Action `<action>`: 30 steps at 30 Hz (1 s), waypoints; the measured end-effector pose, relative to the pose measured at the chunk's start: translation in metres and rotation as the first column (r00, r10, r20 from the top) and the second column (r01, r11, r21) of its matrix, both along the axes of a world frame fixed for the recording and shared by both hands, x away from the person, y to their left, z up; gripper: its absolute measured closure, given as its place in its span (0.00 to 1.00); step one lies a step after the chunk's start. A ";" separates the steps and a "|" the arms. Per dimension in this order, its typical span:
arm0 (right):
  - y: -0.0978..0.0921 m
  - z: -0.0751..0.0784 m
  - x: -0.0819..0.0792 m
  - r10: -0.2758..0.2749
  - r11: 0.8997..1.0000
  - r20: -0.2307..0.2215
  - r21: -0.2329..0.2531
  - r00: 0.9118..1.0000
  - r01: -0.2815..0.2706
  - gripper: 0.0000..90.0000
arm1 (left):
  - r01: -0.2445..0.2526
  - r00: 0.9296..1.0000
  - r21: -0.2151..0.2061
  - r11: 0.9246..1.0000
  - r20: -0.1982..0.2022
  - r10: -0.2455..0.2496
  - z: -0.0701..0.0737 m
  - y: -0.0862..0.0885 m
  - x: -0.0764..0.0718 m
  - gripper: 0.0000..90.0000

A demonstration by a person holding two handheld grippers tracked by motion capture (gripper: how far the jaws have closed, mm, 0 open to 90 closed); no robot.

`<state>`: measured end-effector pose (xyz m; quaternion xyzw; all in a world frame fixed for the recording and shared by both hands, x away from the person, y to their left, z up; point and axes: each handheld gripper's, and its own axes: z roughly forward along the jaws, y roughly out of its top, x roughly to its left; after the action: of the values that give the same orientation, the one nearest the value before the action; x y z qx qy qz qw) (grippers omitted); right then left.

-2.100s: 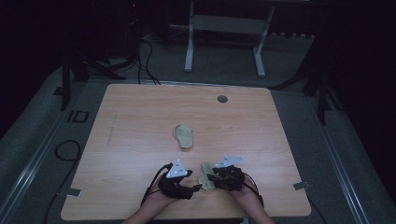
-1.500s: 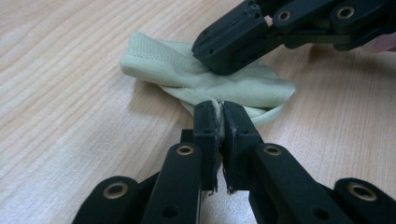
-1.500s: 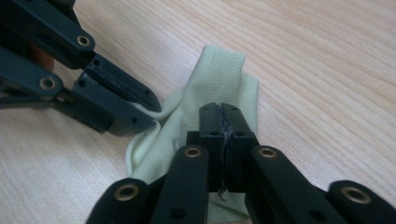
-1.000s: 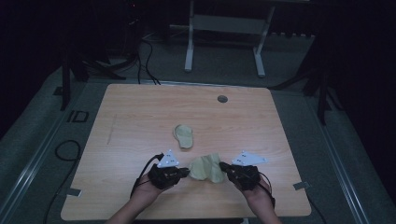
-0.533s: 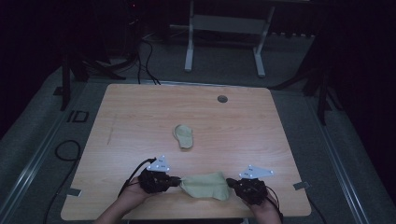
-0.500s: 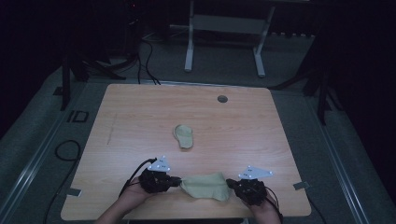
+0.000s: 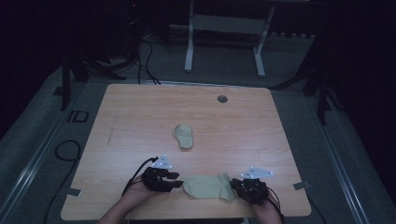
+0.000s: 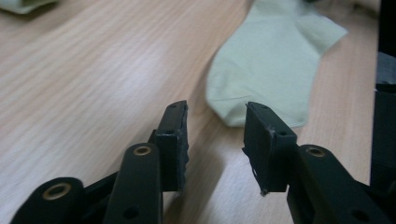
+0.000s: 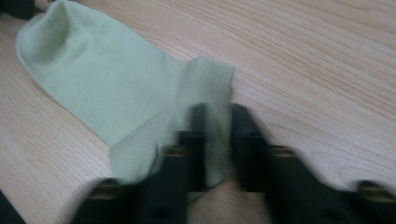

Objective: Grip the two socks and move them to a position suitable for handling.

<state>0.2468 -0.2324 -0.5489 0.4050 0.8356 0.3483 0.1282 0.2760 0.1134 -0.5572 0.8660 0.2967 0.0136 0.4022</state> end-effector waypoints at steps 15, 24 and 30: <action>0.022 0.013 0.005 0.110 0.993 0.035 -0.038 0.993 -0.108 1.00 | 0.029 0.999 0.011 1.000 0.027 -0.029 0.014 -0.034 -0.017 1.00; 0.011 -0.005 0.009 0.092 0.992 -0.013 -0.080 0.996 -0.093 0.95 | 0.032 0.999 0.079 0.996 -0.017 -0.031 -0.003 -0.029 -0.020 1.00; 0.000 -0.006 0.007 0.089 0.993 -0.012 -0.072 0.996 -0.089 0.95 | 0.023 0.999 0.080 0.996 -0.025 -0.021 -0.007 -0.025 -0.025 1.00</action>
<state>0.2541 -0.2326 -0.5546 0.3639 0.8654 0.3216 0.1235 0.2505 0.0883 -0.5643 0.8849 0.2913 0.0106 0.3633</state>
